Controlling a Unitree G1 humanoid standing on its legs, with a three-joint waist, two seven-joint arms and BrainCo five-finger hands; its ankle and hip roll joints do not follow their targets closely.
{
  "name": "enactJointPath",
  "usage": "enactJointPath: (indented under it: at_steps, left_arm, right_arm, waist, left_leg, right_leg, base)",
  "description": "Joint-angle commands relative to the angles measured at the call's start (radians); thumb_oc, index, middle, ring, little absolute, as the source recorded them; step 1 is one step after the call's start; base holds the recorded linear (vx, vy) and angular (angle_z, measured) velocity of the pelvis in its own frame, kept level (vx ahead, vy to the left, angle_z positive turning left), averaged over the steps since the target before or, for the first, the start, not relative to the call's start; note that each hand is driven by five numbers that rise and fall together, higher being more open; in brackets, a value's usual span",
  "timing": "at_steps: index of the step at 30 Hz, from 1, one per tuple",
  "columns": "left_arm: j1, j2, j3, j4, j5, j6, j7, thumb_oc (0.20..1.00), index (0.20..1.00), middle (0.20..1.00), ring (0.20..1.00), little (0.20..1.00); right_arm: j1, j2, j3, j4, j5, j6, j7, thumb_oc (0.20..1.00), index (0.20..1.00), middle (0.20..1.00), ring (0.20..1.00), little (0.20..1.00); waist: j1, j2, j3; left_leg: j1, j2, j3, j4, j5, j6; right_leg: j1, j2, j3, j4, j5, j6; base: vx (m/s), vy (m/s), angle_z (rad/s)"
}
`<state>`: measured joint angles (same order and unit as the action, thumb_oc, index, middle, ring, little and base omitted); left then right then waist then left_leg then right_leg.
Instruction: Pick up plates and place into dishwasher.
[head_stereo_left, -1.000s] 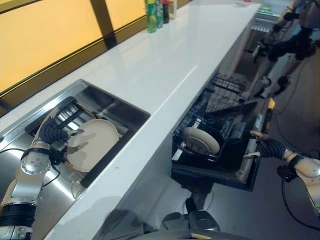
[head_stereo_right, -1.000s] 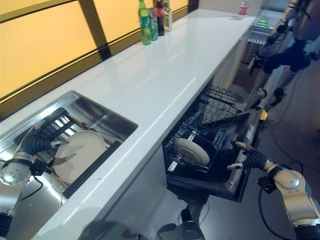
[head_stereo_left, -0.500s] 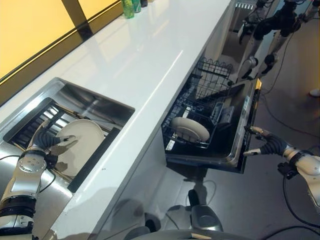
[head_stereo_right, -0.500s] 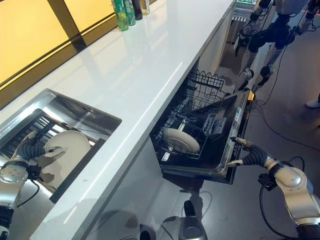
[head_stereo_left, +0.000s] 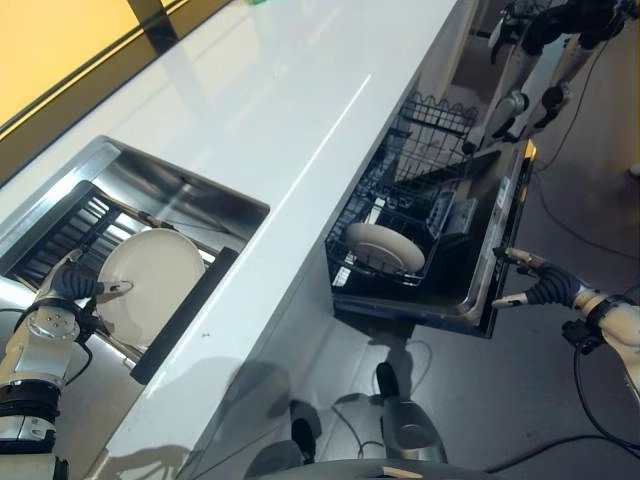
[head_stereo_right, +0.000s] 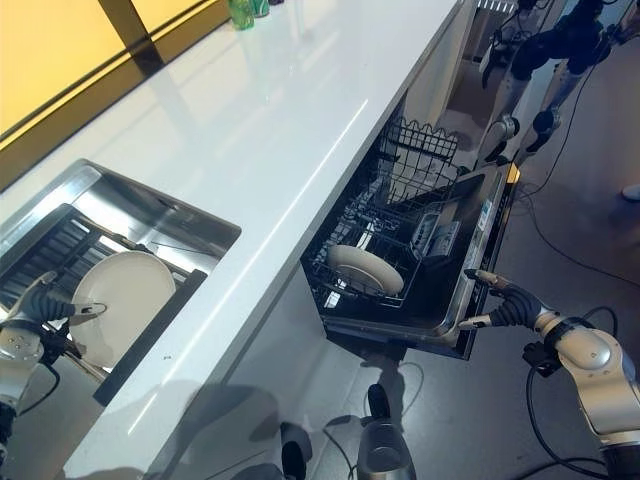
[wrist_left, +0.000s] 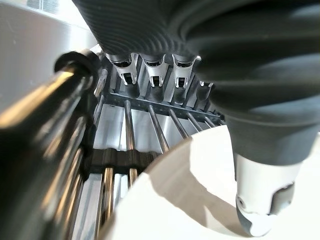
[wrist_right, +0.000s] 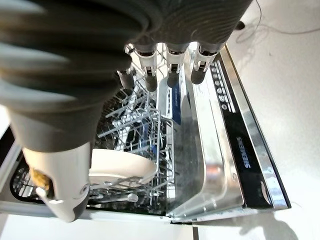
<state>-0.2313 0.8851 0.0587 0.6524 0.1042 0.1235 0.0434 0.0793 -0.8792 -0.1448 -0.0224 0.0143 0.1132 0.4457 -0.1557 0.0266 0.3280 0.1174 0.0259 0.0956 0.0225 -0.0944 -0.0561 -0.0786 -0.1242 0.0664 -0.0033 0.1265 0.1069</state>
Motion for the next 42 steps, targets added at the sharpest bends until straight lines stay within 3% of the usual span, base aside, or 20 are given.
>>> enactJointPath:
  at_steps: [1, 4, 8, 16, 20, 25, 35, 36, 37, 42]
  left_arm:
    - [-0.061, 0.105, -0.023, 0.037, -0.024, -0.014, 0.003, 1.000, 1.000, 1.000, 1.000, 1.000]
    - [-0.079, 0.104, -0.035, 0.040, -0.026, -0.032, -0.020, 1.000, 1.000, 1.000, 1.000, 1.000]
    - [-0.094, 0.104, -0.054, 0.021, -0.133, -0.073, -0.139, 1.000, 1.000, 1.000, 1.000, 1.000]
    - [-0.073, 0.089, -0.112, -0.029, -0.257, -0.030, -0.453, 1.000, 1.000, 1.000, 1.000, 1.000]
    - [-0.053, 0.102, -0.140, -0.054, -0.262, 0.000, -0.552, 1.000, 1.000, 1.000, 1.000, 1.000]
    - [-0.048, 0.115, -0.147, -0.056, -0.287, 0.018, -0.624, 1.000, 1.000, 1.000, 1.000, 1.000]
    - [-0.036, 0.121, -0.126, -0.081, -0.374, 0.020, -0.660, 1.000, 1.000, 1.000, 1.000, 1.000]
    - [-0.033, 0.117, -0.121, -0.088, -0.384, 0.019, -0.668, 0.492, 0.492, 0.492, 0.492, 0.492]
    - [-0.028, 0.117, -0.118, -0.096, -0.399, 0.015, -0.681, 0.200, 0.200, 0.200, 0.200, 0.200]
    - [-0.015, 0.118, -0.117, -0.111, -0.408, 0.005, -0.690, 0.200, 0.200, 0.200, 0.200, 0.200]
  right_arm:
    - [-0.080, -0.042, 0.019, -0.025, 0.043, -0.035, -0.045, 1.000, 1.000, 1.000, 1.000, 1.000]
    - [-0.086, -0.038, 0.024, -0.023, 0.040, -0.034, -0.050, 1.000, 1.000, 1.000, 1.000, 1.000]
    - [-0.079, -0.042, 0.019, -0.029, 0.044, -0.038, -0.048, 1.000, 1.000, 1.000, 1.000, 1.000]
    - [-0.081, -0.044, 0.022, -0.021, 0.033, -0.047, -0.050, 1.000, 1.000, 1.000, 1.000, 1.000]
    - [-0.083, -0.058, 0.027, -0.019, 0.039, -0.054, -0.049, 1.000, 1.000, 1.000, 1.000, 1.000]
    - [-0.081, -0.071, 0.036, -0.016, 0.045, -0.056, -0.049, 1.000, 1.000, 1.000, 1.000, 1.000]
    - [-0.071, -0.070, 0.035, -0.024, 0.053, -0.054, -0.058, 1.000, 1.000, 1.000, 1.000, 1.000]
    - [-0.069, -0.067, 0.036, -0.024, 0.050, -0.054, -0.059, 1.000, 1.000, 1.000, 1.000, 1.000]
    - [-0.068, -0.066, 0.035, -0.025, 0.048, -0.054, -0.057, 1.000, 1.000, 1.000, 1.000, 1.000]
    - [-0.062, -0.063, 0.039, -0.022, 0.046, -0.058, -0.066, 1.000, 1.000, 1.000, 1.000, 1.000]
  waist:
    - [-0.010, -0.034, -0.026]
    - [-0.012, -0.034, -0.020]
    - [-0.018, -0.032, -0.014]
    - [-0.020, -0.016, -0.009]
    - [-0.022, -0.008, -0.009]
    - [-0.021, -0.001, -0.017]
    - [-0.010, -0.002, -0.024]
    - [-0.008, -0.002, -0.025]
    - [-0.007, -0.001, -0.026]
    - [-0.004, 0.001, -0.033]
  left_leg:
    - [-0.152, -0.016, -0.018, 0.076, 0.069, 0.033]
    - [-0.157, -0.017, -0.014, 0.080, 0.069, 0.035]
    - [-0.161, -0.017, -0.009, 0.084, 0.067, 0.035]
    - [-0.157, -0.021, -0.005, 0.087, 0.063, 0.039]
    - [-0.151, -0.024, -0.005, 0.086, 0.063, 0.040]
    - [-0.145, -0.027, -0.006, 0.085, 0.060, 0.039]
    - [-0.142, -0.030, -0.017, 0.084, 0.061, 0.039]
    - [-0.141, -0.031, -0.018, 0.085, 0.060, 0.040]
    - [-0.140, -0.031, -0.020, 0.085, 0.060, 0.039]
    - [-0.133, -0.031, -0.022, 0.078, 0.060, 0.039]
  right_leg:
    - [-0.044, -0.054, 0.033, 0.159, -0.073, 0.063]
    - [-0.049, -0.053, 0.035, 0.163, -0.072, 0.063]
    - [-0.056, -0.054, 0.036, 0.166, -0.072, 0.063]
    - [-0.051, -0.058, 0.028, 0.166, -0.072, 0.063]
    - [-0.046, -0.059, 0.025, 0.163, -0.072, 0.063]
    - [-0.035, -0.062, 0.017, 0.157, -0.076, 0.063]
    - [-0.021, -0.063, 0.001, 0.151, -0.082, 0.061]
    - [-0.020, -0.063, -0.001, 0.151, -0.083, 0.061]
    - [-0.018, -0.063, -0.003, 0.152, -0.084, 0.061]
    - [-0.014, -0.062, -0.008, 0.149, -0.085, 0.061]
  base:
    - [-0.03, 0.023, 0.04]
    - [0.00, 0.008, 0.01]
    - [0.00, 0.006, 0.01]
    - [0.00, 0.003, 0.00]
    - [0.00, 0.000, 0.00]
    - [0.02, 0.006, 0.00]
    - [0.00, 0.000, 0.00]
    - [0.00, 0.000, 0.00]
    - [0.00, 0.000, 0.00]
    - [0.00, -0.002, 0.03]
